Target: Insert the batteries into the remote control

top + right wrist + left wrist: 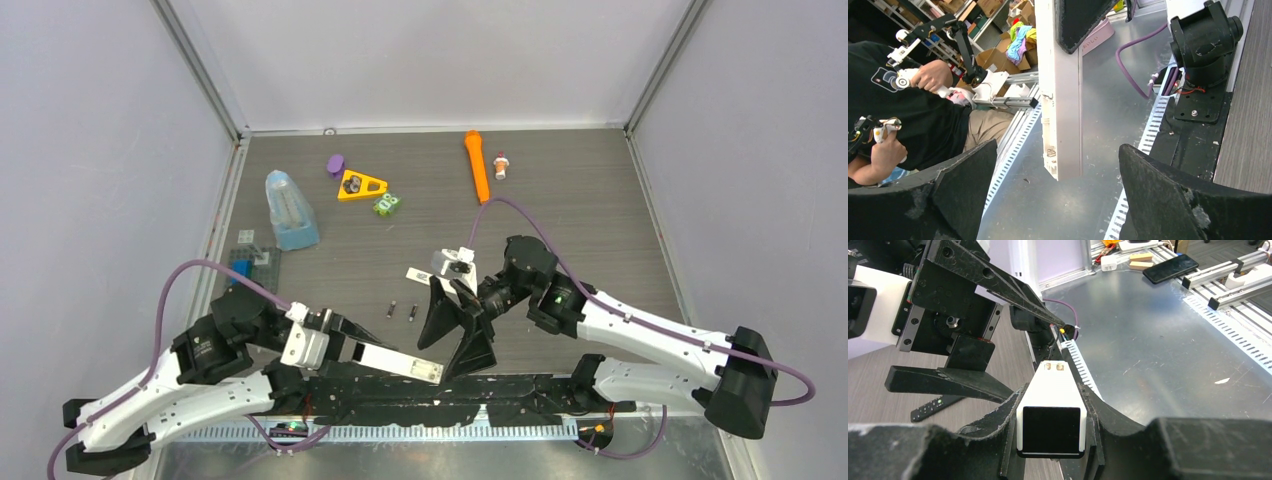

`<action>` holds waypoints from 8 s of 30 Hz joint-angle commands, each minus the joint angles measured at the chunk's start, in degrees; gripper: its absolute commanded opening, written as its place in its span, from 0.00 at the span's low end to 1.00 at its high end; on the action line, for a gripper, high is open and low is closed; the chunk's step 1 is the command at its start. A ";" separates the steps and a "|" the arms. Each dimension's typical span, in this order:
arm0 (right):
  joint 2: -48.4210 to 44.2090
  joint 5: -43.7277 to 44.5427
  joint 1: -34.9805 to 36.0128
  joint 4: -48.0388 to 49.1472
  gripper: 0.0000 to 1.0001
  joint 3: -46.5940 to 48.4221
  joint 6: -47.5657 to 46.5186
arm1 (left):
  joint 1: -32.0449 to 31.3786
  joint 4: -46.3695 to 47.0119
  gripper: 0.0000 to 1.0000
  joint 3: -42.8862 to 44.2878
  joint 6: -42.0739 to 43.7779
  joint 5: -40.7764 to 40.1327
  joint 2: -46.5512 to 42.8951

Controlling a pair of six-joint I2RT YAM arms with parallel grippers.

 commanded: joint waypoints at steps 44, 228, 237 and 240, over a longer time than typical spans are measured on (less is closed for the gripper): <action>1.37 22.93 2.20 -0.36 0.08 -4.29 -2.07 | 0.16 4.73 1.00 -8.55 -41.40 -58.19 -6.29; 0.96 98.49 29.62 -12.69 0.08 7.43 -13.05 | 11.81 43.15 0.00 -28.90 -83.68 -52.88 -3.45; 2.25 94.35 29.66 -14.37 0.18 8.03 -12.90 | 11.78 43.89 0.00 -29.07 -83.63 -52.23 -3.15; 2.93 95.30 29.65 -15.30 0.19 9.14 -12.29 | 11.82 44.16 0.00 -29.32 -83.65 -52.30 -2.98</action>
